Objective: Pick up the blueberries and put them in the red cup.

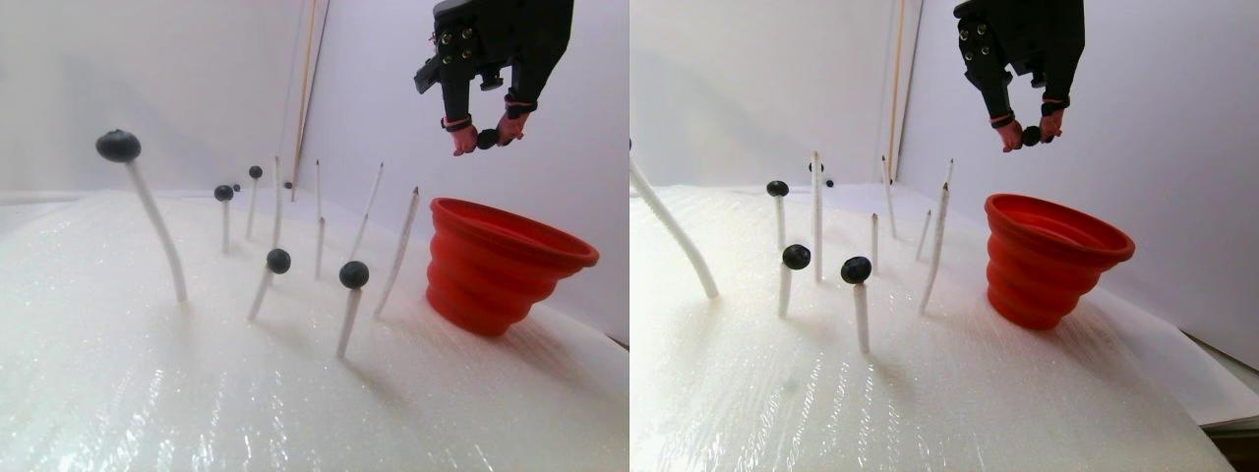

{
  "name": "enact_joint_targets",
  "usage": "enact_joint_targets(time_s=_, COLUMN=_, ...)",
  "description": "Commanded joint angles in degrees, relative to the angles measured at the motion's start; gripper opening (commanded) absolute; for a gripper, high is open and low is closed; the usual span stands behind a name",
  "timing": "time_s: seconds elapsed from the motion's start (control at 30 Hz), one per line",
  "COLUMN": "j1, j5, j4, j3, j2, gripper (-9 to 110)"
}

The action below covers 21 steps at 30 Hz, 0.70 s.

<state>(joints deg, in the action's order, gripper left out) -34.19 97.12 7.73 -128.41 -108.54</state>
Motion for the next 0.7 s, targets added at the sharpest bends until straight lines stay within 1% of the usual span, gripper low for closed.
enact_joint_targets(time_s=0.0, j1=-4.1, j5=-0.4, j4=0.2, j3=5.7, j2=-0.8, gripper=10)
enact_joint_targets(time_s=0.3, j1=-4.9, j5=-0.8, j4=0.1, j3=6.7, j2=0.9, gripper=11)
enact_joint_targets(time_s=0.5, j1=-5.0, j5=-1.1, j4=0.1, j3=6.3, j2=1.0, gripper=19)
enact_joint_targets(time_s=0.67, j1=-4.5, j5=-1.1, j4=0.1, j3=5.6, j2=0.1, gripper=19)
